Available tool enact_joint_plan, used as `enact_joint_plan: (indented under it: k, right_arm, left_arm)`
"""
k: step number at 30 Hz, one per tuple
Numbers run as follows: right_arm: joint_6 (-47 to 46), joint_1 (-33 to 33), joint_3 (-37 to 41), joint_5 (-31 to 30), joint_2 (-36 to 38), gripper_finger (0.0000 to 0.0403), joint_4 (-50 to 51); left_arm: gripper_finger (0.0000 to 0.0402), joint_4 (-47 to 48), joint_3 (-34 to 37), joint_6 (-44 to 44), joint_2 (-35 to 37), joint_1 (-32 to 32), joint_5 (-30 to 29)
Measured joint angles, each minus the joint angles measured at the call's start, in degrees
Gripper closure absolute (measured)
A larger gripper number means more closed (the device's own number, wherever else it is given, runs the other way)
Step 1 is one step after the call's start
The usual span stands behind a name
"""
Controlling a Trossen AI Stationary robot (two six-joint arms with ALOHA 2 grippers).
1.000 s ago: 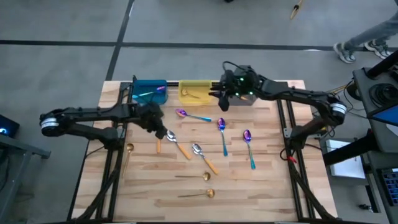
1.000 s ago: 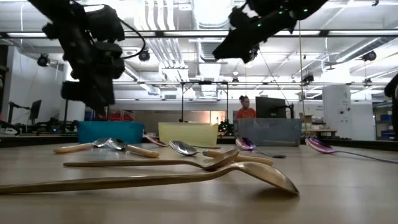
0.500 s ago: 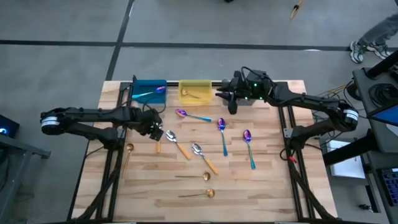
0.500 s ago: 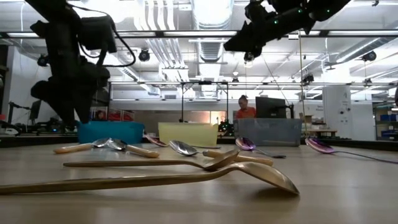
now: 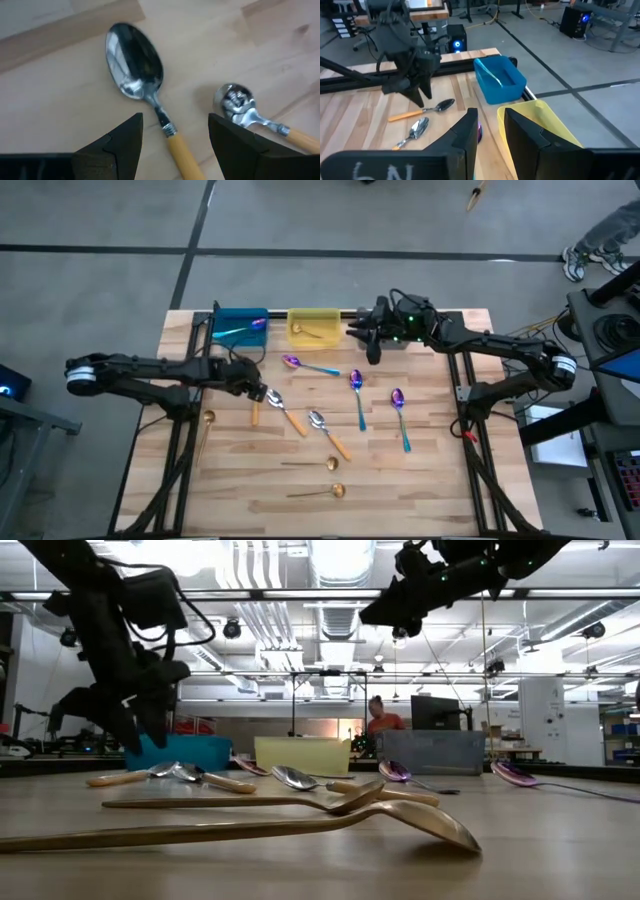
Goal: Sort silverware by color (type)
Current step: Put the yellow spoon into the black bin
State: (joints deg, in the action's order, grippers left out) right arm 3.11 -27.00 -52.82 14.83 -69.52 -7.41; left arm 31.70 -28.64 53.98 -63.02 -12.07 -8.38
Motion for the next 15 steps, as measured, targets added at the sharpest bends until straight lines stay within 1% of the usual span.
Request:
enact_joint_plan:
  k: [7, 15]
  right_arm:
    - [-0.10, 0.00, -0.02, 0.03, -0.02, 0.0320, -1.44]
    - [-0.52, 0.00, -0.02, 0.04, -0.02, 0.0320, -1.50]
  left_arm:
    - [0.0198, -2.29, 2.48, 4.15, 0.00, 3.60, -3.21]
    - [0.0198, -6.07, 4.46, 6.05, -0.02, 5.67, -7.16]
